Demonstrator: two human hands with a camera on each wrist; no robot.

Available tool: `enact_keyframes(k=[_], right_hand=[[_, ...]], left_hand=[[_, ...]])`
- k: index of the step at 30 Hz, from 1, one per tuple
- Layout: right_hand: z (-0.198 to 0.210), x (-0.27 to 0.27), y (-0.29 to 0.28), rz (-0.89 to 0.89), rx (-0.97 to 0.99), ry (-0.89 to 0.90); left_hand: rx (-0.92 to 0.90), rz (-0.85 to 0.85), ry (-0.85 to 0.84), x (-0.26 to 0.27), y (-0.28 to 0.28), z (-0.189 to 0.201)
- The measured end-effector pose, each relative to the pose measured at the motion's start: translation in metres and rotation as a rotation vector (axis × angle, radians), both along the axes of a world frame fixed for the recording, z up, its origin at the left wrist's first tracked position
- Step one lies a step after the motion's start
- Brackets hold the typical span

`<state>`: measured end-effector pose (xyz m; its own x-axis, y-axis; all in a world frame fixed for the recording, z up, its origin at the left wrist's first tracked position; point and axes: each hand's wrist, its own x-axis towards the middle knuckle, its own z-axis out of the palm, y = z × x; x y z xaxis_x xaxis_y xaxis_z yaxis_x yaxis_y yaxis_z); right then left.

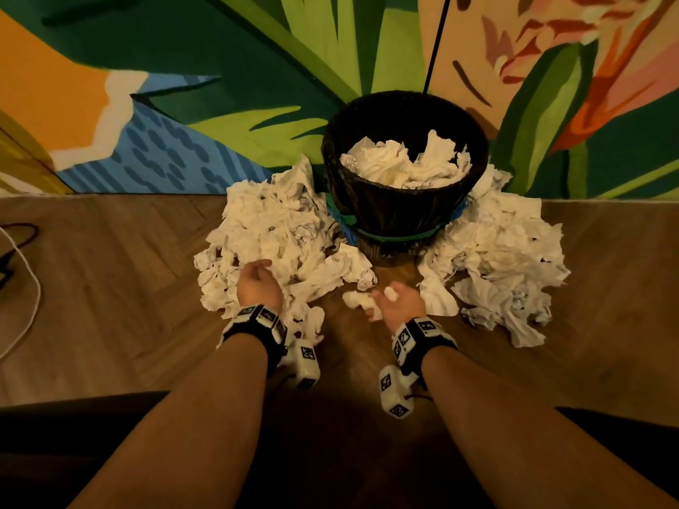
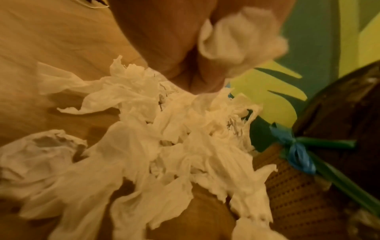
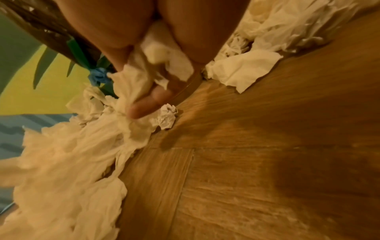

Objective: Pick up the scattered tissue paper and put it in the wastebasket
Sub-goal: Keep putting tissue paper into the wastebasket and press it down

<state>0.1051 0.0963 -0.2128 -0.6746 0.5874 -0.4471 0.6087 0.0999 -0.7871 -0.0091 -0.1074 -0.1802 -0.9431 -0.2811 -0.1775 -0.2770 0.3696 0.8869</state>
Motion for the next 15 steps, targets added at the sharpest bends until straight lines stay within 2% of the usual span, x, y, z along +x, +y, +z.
enact_keyframes(k=[1,3,7,9,15], right_hand=[[0.000,0.001,0.000,-0.047,-0.066,0.052],[-0.001,0.003,0.001,-0.080,-0.032,0.084],[0.002,0.012,0.006,-0.048,0.066,0.065],[0.005,0.018,0.006,-0.008,0.014,0.048],[0.004,0.024,0.005,0.114,0.070,0.026]], left_hand=[[-0.031,-0.044,-0.035,0.003,0.001,-0.001],[-0.143,-0.172,-0.113,0.015,0.002,-0.005],[-0.576,-0.621,-0.127,0.039,0.010,-0.017],[-0.676,-0.766,-0.120,0.043,0.013,-0.025],[-0.826,-0.871,-0.273,0.035,0.024,-0.041]])
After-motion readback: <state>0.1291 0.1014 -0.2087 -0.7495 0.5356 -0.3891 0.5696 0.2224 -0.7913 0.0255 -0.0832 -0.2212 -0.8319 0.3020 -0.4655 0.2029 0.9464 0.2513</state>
